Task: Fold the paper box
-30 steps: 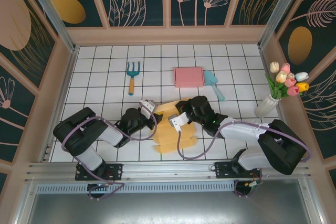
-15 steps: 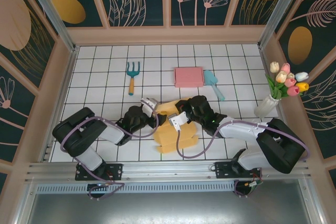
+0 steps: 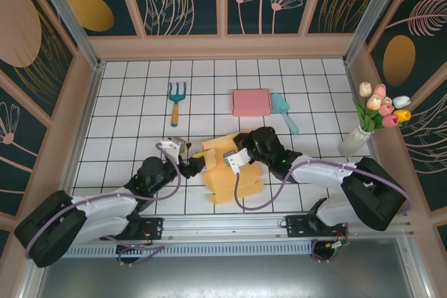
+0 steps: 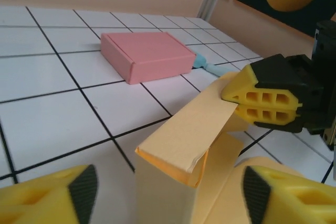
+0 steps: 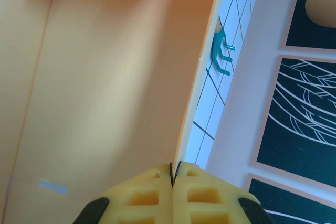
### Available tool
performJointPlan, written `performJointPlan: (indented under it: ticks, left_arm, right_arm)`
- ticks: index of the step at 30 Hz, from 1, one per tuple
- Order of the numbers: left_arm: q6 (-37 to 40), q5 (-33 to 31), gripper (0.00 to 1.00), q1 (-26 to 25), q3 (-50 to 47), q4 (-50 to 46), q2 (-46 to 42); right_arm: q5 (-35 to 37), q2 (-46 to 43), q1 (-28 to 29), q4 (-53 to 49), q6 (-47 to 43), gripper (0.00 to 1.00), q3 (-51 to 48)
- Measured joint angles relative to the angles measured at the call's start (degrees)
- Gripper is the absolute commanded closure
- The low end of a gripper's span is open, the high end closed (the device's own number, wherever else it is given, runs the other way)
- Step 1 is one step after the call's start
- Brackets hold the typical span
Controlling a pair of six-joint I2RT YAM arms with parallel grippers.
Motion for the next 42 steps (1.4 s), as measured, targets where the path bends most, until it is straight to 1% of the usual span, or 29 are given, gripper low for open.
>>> performJointPlan:
  ticks: [3,8,10,15,16,18,20,21,24,26,28,29,34,42]
  left_arm:
    - [-2.3,1.1,0.43,0.0,-1.0,-1.6,-2.8]
    - [-4.7,4.0,0.49,0.0,-1.5,-2.1,-2.4]
    - [-5.2,4.9,0.51,0.0,-1.5,-1.6,-0.6]
    - [-6.0,6.8,0.56,-0.6,-1.3,-0.1,7.0]
    - [-6.1,7.1,0.56,-0.9,-1.0,0.2,8.5]
    - [-6.2,7.5,0.53,-1.8,-0.1,0.7,11.7]
    - [-6.4,7.4,0.53,-3.0,1.3,1.5,14.2]
    - [-6.5,7.1,0.54,-3.7,2.2,1.8,15.4]
    - [-6.7,5.0,0.61,-5.3,4.5,2.3,18.5]
    - [-7.2,3.3,0.67,-5.6,5.5,2.3,19.9]
    - [-7.6,1.0,0.71,-5.7,6.4,2.2,21.0]
    - [-7.8,-0.1,0.71,-5.8,6.7,1.9,21.4]
    - [-8.8,-4.3,0.64,-6.6,7.8,0.9,21.6]
    - [-9.1,-9.7,0.64,-8.5,11.2,-2.4,23.5]
  right_arm:
    - [0.0,0.0,0.0,-0.1,0.0,1.0,0.0]
    - [0.0,0.0,0.0,-0.2,0.0,1.0,0.0]
    - [0.0,0.0,0.0,-0.2,0.0,1.0,0.0]
    - [0.0,0.1,0.0,-0.2,0.0,1.0,0.2]
    - [0.0,0.1,0.0,-0.2,0.0,1.0,0.2]
    - [0.0,0.1,0.0,-0.4,0.0,1.0,0.2]
    - [0.0,0.1,0.0,-0.5,0.0,1.0,0.3]
    - [0.0,0.1,0.0,-0.5,0.0,1.0,0.3]
    - [0.4,0.1,-0.2,-0.9,0.0,1.0,0.3]
    - [0.9,0.1,-0.5,-1.2,0.0,1.0,0.3]
    - [1.6,0.1,-0.6,-1.5,0.2,1.0,0.3]
    - [1.8,0.1,-0.7,-1.5,0.2,1.0,0.3]
    - [1.8,0.2,-0.7,-1.5,0.2,1.0,0.3]
    - [3.4,0.9,-0.7,-1.6,0.7,1.0,0.4]
